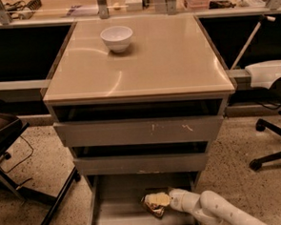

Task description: Pick orange can from bottom drawer and place on counter

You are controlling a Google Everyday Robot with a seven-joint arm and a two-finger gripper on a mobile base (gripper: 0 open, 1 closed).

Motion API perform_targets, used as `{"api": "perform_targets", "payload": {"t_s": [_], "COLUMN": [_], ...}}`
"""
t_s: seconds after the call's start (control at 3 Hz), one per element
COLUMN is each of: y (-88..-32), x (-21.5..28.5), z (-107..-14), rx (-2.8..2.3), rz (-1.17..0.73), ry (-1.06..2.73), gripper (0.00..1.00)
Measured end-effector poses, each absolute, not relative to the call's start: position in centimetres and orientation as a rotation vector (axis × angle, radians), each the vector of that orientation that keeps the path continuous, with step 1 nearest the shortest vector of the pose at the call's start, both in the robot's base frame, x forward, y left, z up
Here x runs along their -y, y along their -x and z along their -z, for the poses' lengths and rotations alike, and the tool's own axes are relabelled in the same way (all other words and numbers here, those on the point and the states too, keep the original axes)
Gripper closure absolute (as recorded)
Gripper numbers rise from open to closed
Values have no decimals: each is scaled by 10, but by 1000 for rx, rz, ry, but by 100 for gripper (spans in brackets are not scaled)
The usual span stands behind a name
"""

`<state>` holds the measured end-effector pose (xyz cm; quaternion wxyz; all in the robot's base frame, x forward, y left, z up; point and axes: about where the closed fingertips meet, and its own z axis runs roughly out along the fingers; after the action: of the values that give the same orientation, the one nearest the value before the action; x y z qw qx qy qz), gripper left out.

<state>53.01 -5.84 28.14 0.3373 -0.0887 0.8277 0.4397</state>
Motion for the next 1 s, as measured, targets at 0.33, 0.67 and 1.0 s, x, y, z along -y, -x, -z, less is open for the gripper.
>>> {"api": "perform_targets", "payload": {"t_s": [0.33, 0.67, 1.0], "y": [-534, -533, -523], "x": [60, 53, 26], "z": [-281, -279, -246], "rx": [-2155, -2173, -2251], "rz": [-1143, -1118, -1032], "ry": [229, 259, 346], "gripper": [0, 0, 0]}}
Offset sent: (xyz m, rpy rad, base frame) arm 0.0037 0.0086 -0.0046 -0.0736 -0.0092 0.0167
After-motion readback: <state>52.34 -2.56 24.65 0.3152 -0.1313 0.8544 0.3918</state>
